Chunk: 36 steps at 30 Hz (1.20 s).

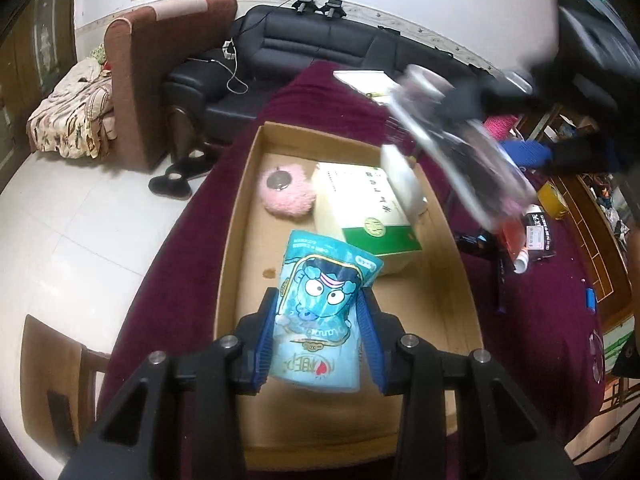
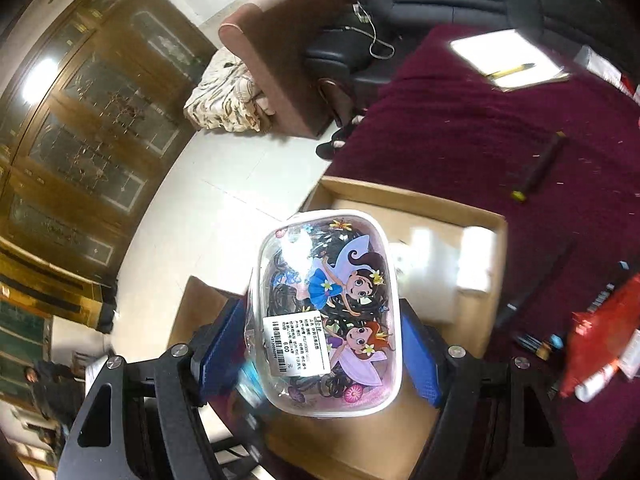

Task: Organize objects
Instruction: 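Carry tissue pack and pouch into the cardboard box while both grippers release them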

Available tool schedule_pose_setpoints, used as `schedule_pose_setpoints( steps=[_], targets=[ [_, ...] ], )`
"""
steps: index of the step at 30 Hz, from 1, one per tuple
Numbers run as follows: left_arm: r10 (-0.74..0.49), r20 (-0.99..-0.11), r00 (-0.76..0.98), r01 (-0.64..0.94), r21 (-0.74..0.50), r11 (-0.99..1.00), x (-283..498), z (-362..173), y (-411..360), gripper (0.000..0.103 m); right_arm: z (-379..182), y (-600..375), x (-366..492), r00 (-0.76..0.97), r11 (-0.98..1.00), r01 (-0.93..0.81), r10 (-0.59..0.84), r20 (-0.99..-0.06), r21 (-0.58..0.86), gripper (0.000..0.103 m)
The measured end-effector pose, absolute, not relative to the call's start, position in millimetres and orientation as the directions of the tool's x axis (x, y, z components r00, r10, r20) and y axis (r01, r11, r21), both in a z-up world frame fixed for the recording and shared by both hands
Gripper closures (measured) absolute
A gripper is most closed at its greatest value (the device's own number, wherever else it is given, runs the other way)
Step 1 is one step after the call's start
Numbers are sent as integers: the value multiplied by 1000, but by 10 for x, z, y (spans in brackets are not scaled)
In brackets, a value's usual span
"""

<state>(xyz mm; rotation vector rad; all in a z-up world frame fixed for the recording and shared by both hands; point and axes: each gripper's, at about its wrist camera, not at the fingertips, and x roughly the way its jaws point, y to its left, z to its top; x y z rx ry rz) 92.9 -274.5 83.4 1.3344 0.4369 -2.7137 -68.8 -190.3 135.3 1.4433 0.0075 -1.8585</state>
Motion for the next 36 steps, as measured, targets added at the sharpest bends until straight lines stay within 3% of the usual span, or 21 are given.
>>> schedule_pose_setpoints(
  steps=[12,26,36],
  targets=[
    [60,-794,-606,220,-240,-946,813,670,-2844,65,885,-2621,-1109,-62,-784,492,-465,-883,378,23],
    [70,-801,-594,229,-252,-940,688,549,-2879,64,592,-2822,-1379,-69,-836,465,-363,-929,292,23],
    [75,-805,-589,246,-267,-932,542,503,-2872,63,568,-2784,-1444,-27,-810,494,-377,-926,315,25]
  ],
)
